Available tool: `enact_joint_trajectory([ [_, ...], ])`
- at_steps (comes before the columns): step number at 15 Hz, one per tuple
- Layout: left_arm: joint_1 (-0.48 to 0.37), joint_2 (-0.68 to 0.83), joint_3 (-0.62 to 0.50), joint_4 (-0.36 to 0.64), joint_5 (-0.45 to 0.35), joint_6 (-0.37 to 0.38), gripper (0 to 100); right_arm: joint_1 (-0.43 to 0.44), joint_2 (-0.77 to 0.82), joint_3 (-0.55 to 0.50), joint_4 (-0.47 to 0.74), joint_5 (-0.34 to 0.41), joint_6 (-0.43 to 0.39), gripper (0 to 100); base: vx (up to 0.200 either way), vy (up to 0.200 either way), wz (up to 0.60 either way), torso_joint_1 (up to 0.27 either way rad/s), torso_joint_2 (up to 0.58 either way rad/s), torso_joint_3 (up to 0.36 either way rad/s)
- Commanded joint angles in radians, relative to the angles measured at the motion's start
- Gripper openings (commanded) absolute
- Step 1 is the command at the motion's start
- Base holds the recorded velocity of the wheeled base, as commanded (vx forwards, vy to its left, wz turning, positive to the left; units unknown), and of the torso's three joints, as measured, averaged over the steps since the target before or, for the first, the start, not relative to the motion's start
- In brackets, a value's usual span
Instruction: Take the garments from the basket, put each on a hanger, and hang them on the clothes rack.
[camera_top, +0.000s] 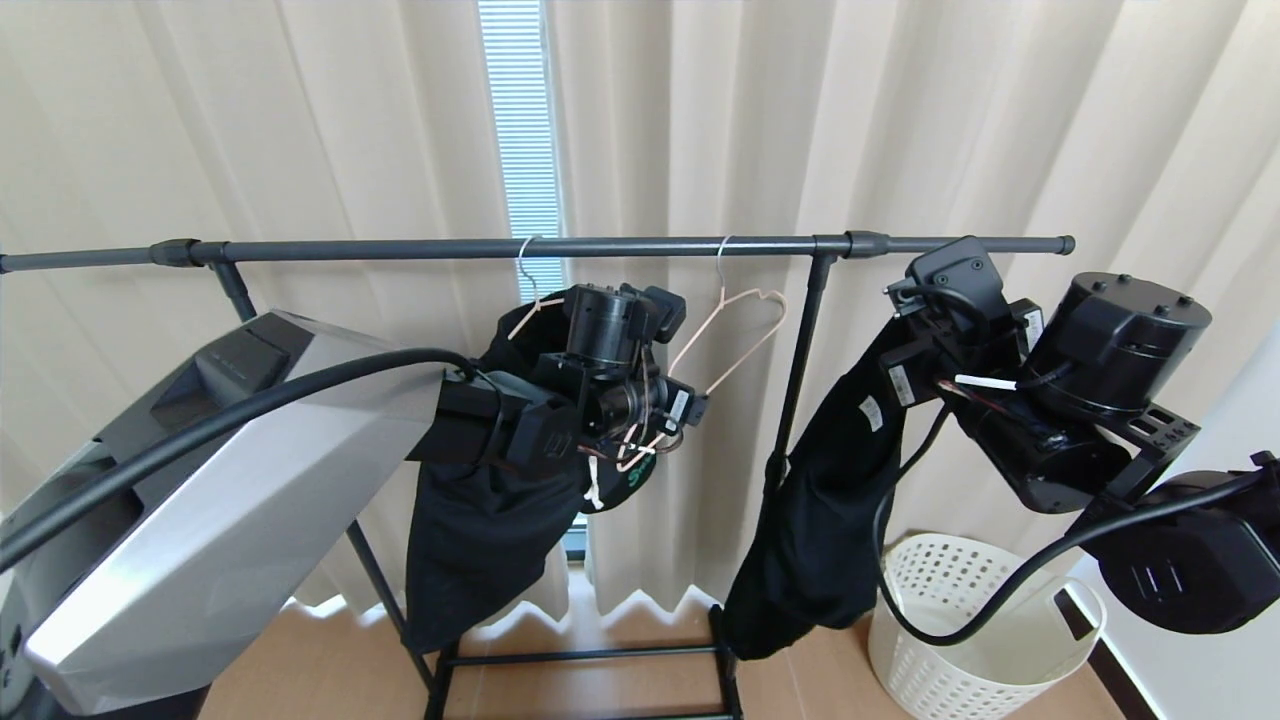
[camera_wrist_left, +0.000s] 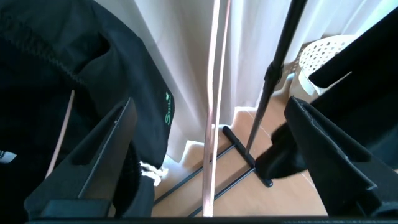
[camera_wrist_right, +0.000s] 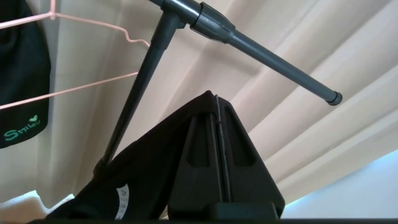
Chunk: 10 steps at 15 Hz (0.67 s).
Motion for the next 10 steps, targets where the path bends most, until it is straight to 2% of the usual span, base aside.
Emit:
enact_joint_trajectory([
  [1,-0.001,0.016,-0.006,-0.001,0.000,0.000,100,0.000,0.000,-0.001,-0.002,0.000,-0.001,0,0.000,0.000,0.00,0.000,0.00,0.000],
  [4,-0.001,0.019,0.002,-0.001,0.002,-0.002,100,0.000,-0.001,-0.001,0.000,0.000,-0.001,0,0.000,0.000,0.00,0.000,0.00,0.000],
  [5,-0.001,0.020,-0.004,-0.001,0.002,-0.003,0,0.000,0.000,-0.001,0.000,0.000,-0.001,0,0.000,0.000,0.00,0.000,0.00,0.000],
  [10,0.001,0.022,-0.004,-0.002,0.026,-0.009,0,0.000,0.002,-0.001,0.000,0.000,-0.001,0,0.000,0.000,0.00,0.000,0.00,0.000],
])
